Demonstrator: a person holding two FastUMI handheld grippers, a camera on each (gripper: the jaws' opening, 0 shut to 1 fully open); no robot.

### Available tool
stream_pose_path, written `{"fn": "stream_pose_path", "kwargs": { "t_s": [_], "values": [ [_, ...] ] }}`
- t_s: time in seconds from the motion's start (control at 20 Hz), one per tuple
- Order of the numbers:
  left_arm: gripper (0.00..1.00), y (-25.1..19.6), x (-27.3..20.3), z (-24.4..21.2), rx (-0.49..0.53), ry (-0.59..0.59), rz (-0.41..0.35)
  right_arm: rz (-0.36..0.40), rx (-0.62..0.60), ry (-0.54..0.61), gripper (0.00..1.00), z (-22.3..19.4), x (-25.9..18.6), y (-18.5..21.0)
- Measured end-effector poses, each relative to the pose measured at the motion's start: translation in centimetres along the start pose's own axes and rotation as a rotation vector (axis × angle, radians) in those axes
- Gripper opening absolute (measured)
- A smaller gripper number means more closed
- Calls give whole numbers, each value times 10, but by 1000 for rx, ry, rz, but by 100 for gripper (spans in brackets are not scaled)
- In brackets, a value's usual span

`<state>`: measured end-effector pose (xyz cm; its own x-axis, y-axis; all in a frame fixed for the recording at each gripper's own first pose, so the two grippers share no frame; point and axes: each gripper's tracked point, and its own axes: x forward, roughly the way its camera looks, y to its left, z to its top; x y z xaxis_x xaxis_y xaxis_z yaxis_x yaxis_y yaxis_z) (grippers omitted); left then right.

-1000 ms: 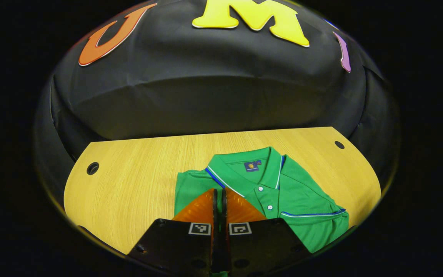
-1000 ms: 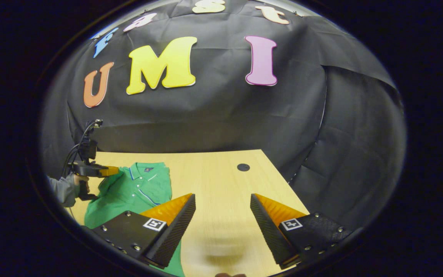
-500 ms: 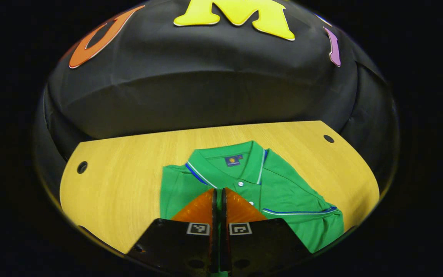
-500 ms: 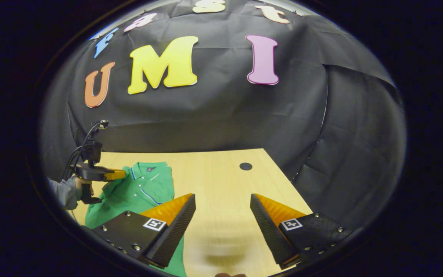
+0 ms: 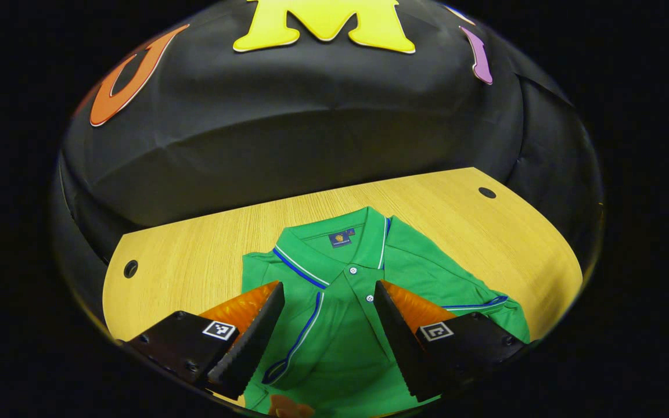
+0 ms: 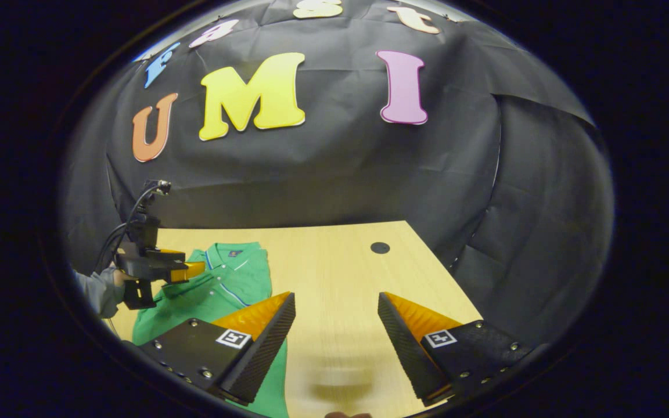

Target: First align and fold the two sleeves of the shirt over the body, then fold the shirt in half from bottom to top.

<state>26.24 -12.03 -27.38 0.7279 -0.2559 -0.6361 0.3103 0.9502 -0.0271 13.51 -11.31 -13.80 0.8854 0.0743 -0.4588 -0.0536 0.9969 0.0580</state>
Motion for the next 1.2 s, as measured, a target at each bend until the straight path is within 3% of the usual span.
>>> {"fn": "stream_pose_path", "kwargs": {
  "t_s": [0.55,0.85,1.2],
  "values": [
    [99,9,-69,-7,-132,-101,27,66,-21,16,92,-23,-26,40],
    [99,9,-119,-52,-174,-66,33,91,-37,55,90,-62,-57,61],
    [99,7,-172,-110,-154,-21,45,112,-71,144,92,-128,-94,83]
  ]
}}
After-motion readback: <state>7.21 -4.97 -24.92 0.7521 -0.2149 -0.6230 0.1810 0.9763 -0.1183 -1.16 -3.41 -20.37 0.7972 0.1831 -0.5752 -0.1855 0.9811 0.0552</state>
